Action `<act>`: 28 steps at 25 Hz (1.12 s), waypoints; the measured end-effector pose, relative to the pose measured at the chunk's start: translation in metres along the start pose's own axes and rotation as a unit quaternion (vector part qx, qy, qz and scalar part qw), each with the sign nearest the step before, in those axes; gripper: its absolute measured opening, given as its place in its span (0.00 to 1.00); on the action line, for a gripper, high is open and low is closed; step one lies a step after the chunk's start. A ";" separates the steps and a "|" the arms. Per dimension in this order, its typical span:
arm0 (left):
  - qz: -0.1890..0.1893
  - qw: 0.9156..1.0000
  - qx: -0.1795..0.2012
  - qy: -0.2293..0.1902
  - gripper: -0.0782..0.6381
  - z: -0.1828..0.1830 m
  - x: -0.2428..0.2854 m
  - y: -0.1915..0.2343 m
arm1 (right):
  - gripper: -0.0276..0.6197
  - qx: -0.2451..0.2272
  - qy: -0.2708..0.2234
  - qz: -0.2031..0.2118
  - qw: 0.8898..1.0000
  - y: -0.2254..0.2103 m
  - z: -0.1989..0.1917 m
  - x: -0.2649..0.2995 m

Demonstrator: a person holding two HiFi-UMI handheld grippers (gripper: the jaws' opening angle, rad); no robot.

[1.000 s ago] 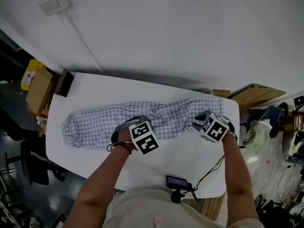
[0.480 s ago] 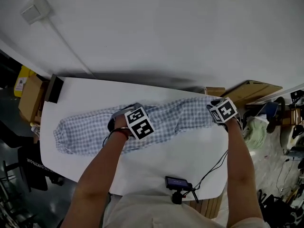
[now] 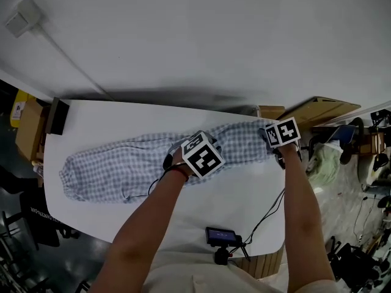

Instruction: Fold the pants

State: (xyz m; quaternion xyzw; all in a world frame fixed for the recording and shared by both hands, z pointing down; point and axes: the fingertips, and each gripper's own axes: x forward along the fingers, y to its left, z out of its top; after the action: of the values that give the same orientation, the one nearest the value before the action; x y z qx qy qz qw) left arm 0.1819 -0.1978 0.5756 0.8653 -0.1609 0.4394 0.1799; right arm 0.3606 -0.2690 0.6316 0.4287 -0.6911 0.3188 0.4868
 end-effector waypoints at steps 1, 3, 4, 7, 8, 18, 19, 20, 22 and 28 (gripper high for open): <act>-0.004 1.000 -0.003 -0.002 0.22 0.002 0.002 -0.006 | 0.26 0.013 -0.002 0.004 1.000 -0.001 0.000 0.001; -0.012 1.000 -0.005 -0.003 0.22 0.004 0.004 -0.017 | 0.26 0.028 0.000 0.006 1.000 -0.004 -0.004 0.004; -0.016 1.000 -0.004 -0.002 0.22 0.004 0.006 -0.022 | 0.26 0.032 0.000 0.009 0.999 -0.004 -0.004 0.006; -0.025 1.000 -0.002 0.007 0.22 -0.001 0.012 -0.032 | 0.20 0.037 -0.003 0.014 0.999 -0.002 -0.004 0.009; -0.027 1.000 -0.003 0.010 0.22 -0.002 0.013 -0.033 | 0.15 0.032 -0.002 0.014 0.999 -0.001 -0.004 0.010; -0.027 0.999 -0.004 0.029 0.22 -0.020 0.006 -0.031 | 0.07 0.001 0.052 -0.048 0.998 -0.037 -0.019 -0.002; -0.028 0.999 -0.004 0.030 0.22 -0.021 0.005 -0.031 | 0.07 -0.007 0.066 -0.062 0.996 -0.044 -0.022 -0.004; -0.029 0.999 -0.006 0.032 0.22 -0.023 0.005 -0.031 | 0.07 -0.019 0.078 -0.074 0.994 -0.049 -0.026 -0.005; -0.030 0.999 -0.009 0.036 0.22 -0.027 0.005 -0.032 | 0.07 -0.043 0.085 -0.091 0.991 -0.053 -0.028 -0.004; -0.029 0.999 -0.011 0.042 0.22 -0.036 0.004 -0.033 | 0.20 0.048 0.000 -0.088 0.995 -0.060 -0.011 -0.010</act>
State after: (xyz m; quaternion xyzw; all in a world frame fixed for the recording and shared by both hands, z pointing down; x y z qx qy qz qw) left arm 0.1737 -0.1528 0.5929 0.8482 -0.1333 0.4681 0.2089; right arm 0.4207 -0.2825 0.6272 0.5106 -0.6345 0.3077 0.4920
